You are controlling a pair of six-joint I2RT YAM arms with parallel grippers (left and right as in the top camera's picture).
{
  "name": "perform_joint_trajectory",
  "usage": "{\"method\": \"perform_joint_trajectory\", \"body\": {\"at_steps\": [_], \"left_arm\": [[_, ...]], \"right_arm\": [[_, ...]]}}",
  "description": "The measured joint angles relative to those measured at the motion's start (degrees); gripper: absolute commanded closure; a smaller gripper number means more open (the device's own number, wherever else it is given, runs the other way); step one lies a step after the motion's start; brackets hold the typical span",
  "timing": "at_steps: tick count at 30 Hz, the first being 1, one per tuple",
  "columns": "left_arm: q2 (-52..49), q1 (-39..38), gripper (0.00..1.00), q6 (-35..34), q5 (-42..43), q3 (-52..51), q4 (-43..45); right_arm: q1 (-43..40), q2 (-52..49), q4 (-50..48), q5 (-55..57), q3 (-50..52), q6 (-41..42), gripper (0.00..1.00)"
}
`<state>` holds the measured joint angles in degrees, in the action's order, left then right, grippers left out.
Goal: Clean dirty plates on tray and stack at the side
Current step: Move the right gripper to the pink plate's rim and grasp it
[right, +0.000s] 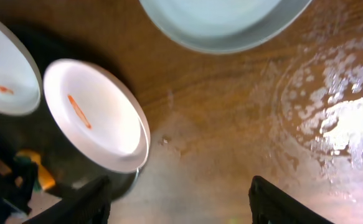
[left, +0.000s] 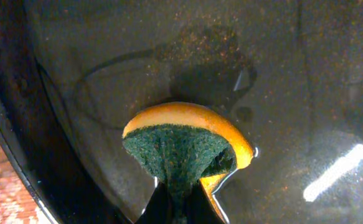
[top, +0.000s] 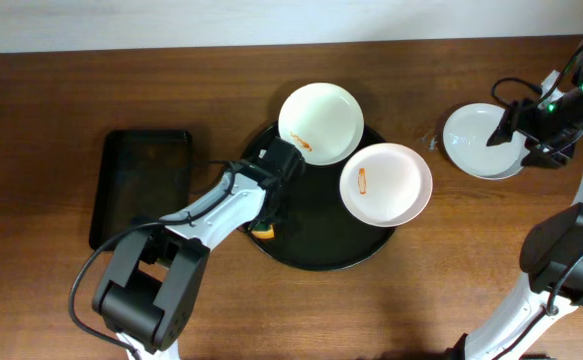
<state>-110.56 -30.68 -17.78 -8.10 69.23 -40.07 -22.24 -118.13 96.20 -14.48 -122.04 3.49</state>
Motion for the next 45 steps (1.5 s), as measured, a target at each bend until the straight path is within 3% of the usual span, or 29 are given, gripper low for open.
{"method": "perform_joint_trajectory", "body": {"at_steps": [12,19,25,38,41,45], "left_arm": [[0.13,0.0,1.0,0.0,-0.37,-0.31,0.42],[0.22,0.07,1.0,0.0,-0.33,-0.42,0.63],[0.22,0.39,1.0,0.0,0.2,-0.39,0.22],[0.33,2.08,1.0,0.02,0.13,-0.35,-1.6],[0.33,2.08,1.0,0.02,0.13,-0.35,-1.57],[0.33,2.08,1.0,0.02,0.13,-0.35,-1.53]], "right_arm": [[14.03,0.0,0.61,4.44,7.08,-3.17,0.23],[18.4,0.22,-9.62,10.19,19.15,-0.72,0.24],[18.38,0.22,-17.66,9.9,27.19,-0.57,0.36],[20.44,0.22,-22.43,8.13,29.66,-1.16,0.47],[20.59,0.22,-24.11,7.78,32.2,-1.36,0.61],[21.18,0.22,-24.24,7.72,33.07,-1.31,0.64]]}}
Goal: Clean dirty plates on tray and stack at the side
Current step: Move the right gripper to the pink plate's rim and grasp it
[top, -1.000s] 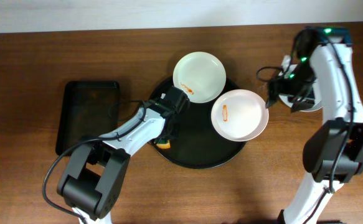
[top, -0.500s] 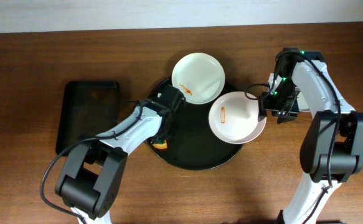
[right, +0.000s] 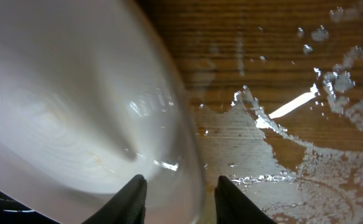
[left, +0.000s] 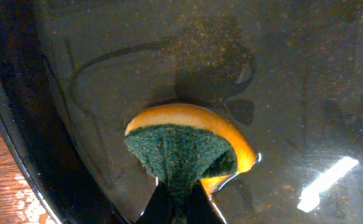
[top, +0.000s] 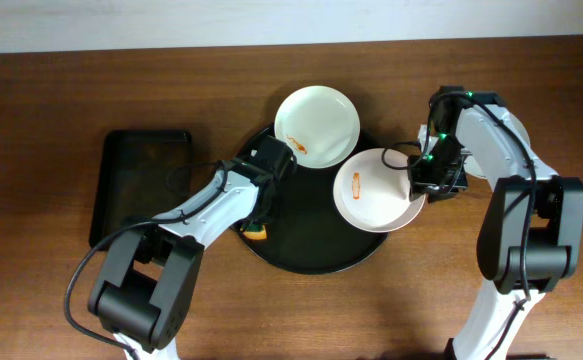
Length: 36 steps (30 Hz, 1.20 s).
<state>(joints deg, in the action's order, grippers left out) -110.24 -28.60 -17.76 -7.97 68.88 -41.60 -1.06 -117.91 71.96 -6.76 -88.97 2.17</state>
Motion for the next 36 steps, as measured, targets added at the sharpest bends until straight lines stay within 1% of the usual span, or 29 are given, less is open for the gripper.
{"method": "perform_joint_trajectory", "body": {"at_steps": [1,2,4,7,9,12,14,17,18,20,29,36], "left_arm": [[0.0,0.0,1.0,0.0,0.0,0.0,0.0],[0.0,0.0,1.0,0.0,0.0,0.0,0.02],[0.0,0.0,1.0,0.0,0.02,0.0,0.04],[0.0,0.02,1.0,0.0,0.15,0.0,0.17],[0.0,0.09,1.0,0.0,0.24,0.0,0.22],[0.0,0.09,1.0,0.0,0.31,0.0,0.22],[0.0,0.11,1.0,0.02,0.37,0.0,0.22],[0.0,0.17,1.0,0.02,0.48,0.0,0.26],[0.0,0.17,1.0,0.02,0.5,-0.02,0.26],[0.0,0.17,1.0,0.02,0.5,0.0,0.26],[0.07,0.17,1.0,0.02,0.57,0.0,0.26],[0.72,0.52,1.0,0.02,1.53,0.0,0.26]], "right_arm": [[0.28,0.0,-0.04,-0.04,0.0,-0.04,0.64],[0.68,0.0,-0.04,-0.04,0.0,-0.09,0.68],[1.44,0.0,-0.07,-0.17,0.0,-0.17,0.78],[2.43,0.0,-0.04,-0.17,0.0,-0.2,0.82],[3.04,0.0,0.46,-0.17,0.0,-0.44,0.88],[3.04,0.0,0.7,-0.15,0.04,-0.5,0.87],[3.04,0.0,-0.2,-0.15,0.72,-0.48,0.8],[3.04,0.0,-2.4,-0.17,3.32,-0.55,0.76],[3.04,0.0,-2.84,-0.39,4.13,-0.5,0.78],[3.04,0.04,-3.43,-0.63,4.9,-0.61,0.96],[3.1,2.67,-3.34,-1.01,5.18,-0.66,0.96],[3.15,8.33,-2.4,-0.31,5.18,1.05,0.96]]}}
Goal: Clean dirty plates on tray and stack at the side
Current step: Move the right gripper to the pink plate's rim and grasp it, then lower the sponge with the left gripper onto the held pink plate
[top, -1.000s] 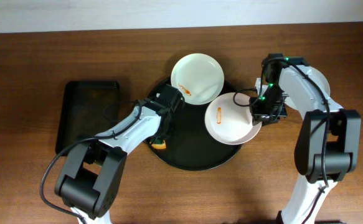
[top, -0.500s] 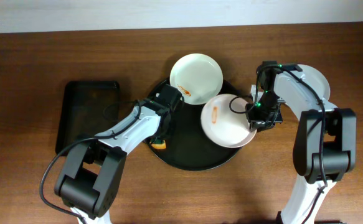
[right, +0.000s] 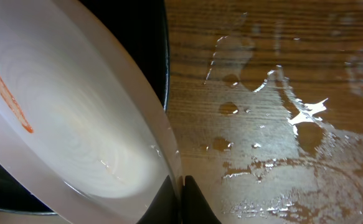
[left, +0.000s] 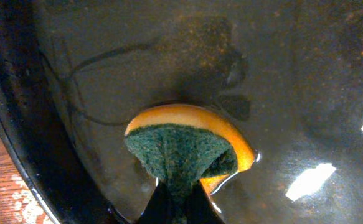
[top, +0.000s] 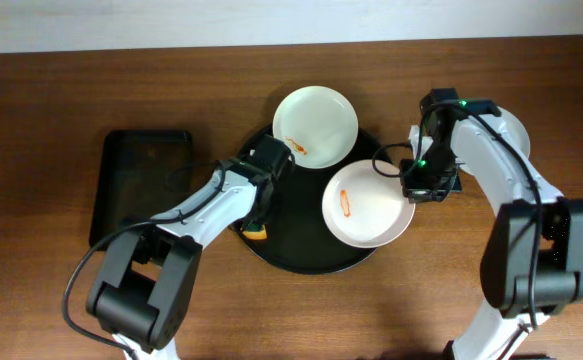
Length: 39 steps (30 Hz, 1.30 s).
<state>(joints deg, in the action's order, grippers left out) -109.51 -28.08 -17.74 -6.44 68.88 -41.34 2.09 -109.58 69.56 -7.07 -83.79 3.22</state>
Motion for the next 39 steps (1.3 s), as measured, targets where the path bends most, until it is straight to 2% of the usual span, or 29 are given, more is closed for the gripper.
{"method": "perform_joint_trajectory", "body": {"at_steps": [6,13,16,20,24,33,39], "left_arm": [[5.73,0.28,1.0,0.0,2.03,-0.59,1.18],[8.94,0.31,1.0,0.0,8.61,-0.61,4.17],[8.94,0.31,1.0,-0.02,13.09,-0.66,5.95],[8.98,0.31,1.0,-0.44,20.48,-0.66,9.94],[9.03,0.31,1.0,-1.92,24.24,-0.66,12.11],[9.03,-0.57,1.0,-6.43,26.21,-1.14,18.21],[8.5,-4.28,1.0,-10.16,26.62,-2.43,26.14]], "right_arm": [[4.31,5.14,0.02,6.54,0.0,6.62,0.96],[17.99,6.56,1.7,14.1,0.0,15.39,0.96],[20.87,6.58,2.56,16.96,0.0,19.45,0.96],[21.97,6.56,2.78,18.73,0.02,24.13,0.96],[21.97,6.58,-0.59,19.3,1.18,27.47,0.96],[21.97,6.58,-3.43,17.92,4.26,30.84,0.96],[21.97,6.58,-3.76,15.76,4.31,31.19,0.96]]}}
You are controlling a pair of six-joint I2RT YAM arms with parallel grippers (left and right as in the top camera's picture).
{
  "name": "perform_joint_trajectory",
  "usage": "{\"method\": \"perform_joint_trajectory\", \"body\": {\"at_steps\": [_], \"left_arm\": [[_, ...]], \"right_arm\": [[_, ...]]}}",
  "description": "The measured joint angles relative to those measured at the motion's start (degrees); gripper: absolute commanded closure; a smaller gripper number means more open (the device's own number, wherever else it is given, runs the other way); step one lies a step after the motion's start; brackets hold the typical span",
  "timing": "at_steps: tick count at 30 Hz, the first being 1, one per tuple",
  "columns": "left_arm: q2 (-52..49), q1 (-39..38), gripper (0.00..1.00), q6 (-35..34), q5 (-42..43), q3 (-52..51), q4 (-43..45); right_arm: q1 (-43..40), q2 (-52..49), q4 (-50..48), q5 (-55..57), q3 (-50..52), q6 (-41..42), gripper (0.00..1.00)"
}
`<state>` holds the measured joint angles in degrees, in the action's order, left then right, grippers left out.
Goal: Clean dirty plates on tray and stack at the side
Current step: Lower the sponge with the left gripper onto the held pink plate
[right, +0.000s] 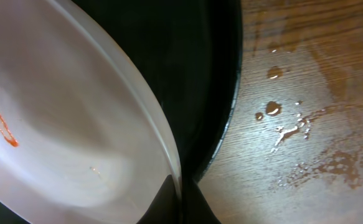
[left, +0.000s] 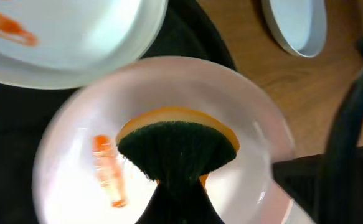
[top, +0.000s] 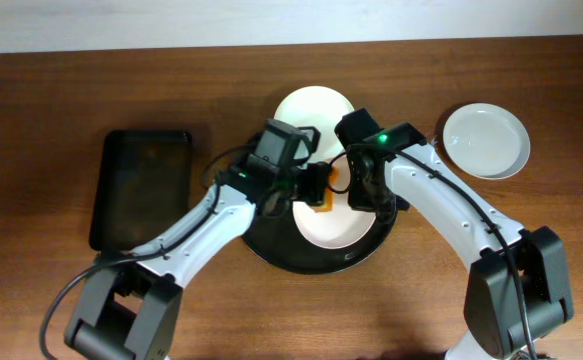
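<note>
My right gripper is shut on the rim of a white plate with an orange streak, holding it over the round black tray. Above that plate, my left gripper is shut on a green-and-orange sponge, next to the streak. A second streaked plate leans on the tray's far rim. One clean white plate rests on the table at the right. In the overhead view both grippers meet mid-tray: the left gripper and the right gripper.
A black rectangular tray lies at the left of the wooden table. Water drops wet the wood just outside the round tray's rim. The two arms cross over the round tray.
My left gripper and its sponge were on the bare left part of the tray; now they are over the held plate. The right gripper and plate have shifted left toward mid-tray.
At first my right gripper was open by the clean plate at the right, while the left held the sponge on the tray. Then the right stood open around the rim of the tray's right plate, then shut on it. Now sponge and plate are together mid-tray.
</note>
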<state>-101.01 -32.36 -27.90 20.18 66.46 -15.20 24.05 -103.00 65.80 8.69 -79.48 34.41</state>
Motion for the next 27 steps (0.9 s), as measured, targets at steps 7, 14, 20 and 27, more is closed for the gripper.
{"method": "perform_joint_trajectory", "body": {"at_steps": [7,14,20,27], "left_arm": [[-5.57,-0.28,1.0,-3.26,3.13,-0.7,4.94],[-6.49,1.79,1.0,-3.65,8.44,-1.11,6.34],[-6.51,4.76,1.0,-3.91,11.76,-3.1,10.27],[-6.82,4.63,1.0,-3.91,12.85,-4.37,11.76]], "right_arm": [[0.0,0.0,0.09,-1.11,0.07,0.13,0.96],[0.0,0.0,0.07,-1.33,0.26,0.11,0.96],[0.0,0.0,0.09,-1.57,0.26,0.09,0.96],[0.0,0.0,0.09,-1.75,0.26,0.09,0.96]]}}
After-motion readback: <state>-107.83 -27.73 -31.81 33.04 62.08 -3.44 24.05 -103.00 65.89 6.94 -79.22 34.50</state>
